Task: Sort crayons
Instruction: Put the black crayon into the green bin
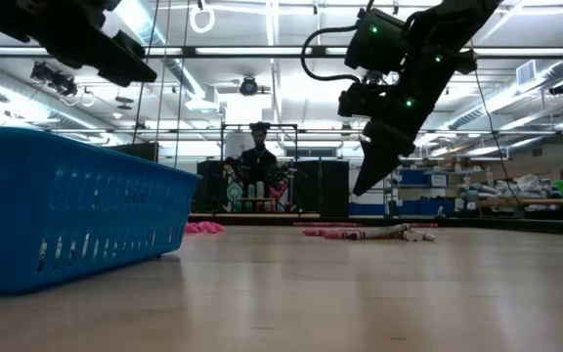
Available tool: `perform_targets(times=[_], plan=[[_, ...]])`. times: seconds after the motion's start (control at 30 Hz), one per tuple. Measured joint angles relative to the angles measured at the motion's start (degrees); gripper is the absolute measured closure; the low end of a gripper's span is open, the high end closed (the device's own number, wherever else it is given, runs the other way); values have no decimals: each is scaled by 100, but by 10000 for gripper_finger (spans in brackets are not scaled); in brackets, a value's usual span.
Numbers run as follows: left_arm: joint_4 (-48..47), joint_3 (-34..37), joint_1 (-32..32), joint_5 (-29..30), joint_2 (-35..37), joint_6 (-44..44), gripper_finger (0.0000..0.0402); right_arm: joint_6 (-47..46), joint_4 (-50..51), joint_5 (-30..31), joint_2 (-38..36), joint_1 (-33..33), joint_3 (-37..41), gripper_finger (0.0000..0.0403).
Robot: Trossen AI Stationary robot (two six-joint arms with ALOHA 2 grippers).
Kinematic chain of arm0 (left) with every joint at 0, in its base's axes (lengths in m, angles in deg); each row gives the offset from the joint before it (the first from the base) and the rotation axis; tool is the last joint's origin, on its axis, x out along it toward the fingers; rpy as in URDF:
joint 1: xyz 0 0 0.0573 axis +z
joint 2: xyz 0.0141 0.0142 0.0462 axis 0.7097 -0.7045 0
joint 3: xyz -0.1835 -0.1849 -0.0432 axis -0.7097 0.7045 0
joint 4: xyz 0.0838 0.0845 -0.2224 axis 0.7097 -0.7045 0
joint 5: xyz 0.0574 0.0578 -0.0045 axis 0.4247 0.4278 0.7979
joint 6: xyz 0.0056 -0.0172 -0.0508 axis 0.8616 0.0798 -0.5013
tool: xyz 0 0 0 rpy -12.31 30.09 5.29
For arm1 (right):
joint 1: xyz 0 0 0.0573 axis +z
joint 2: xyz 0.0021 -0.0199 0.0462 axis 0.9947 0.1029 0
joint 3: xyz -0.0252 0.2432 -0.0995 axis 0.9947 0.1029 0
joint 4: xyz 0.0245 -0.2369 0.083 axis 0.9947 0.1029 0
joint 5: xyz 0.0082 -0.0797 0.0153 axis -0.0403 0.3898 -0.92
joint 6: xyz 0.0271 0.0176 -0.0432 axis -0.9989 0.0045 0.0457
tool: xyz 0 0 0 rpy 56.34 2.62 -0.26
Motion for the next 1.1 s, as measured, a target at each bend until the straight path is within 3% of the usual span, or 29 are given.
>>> perform_targets(times=[0.27,0.5,0.7,1.0,1.1], plan=[[850,333,522,-13,367,153,238,-208,791,-390,0,-50,-274,280],[1513,343,822,-13,363,524,238,-632,2133,78,146,165,-1124,280],[1463,343,753,-40,361,607,238,-483,2733,-11,201,90,-1298,279],[1304,343,527,-127,361,844,238,74,3305,-950,197,-249,-1296,275],[1234,343,570,-127,363,842,238,-375,3162,-1056,199,-346,-1296,276]])
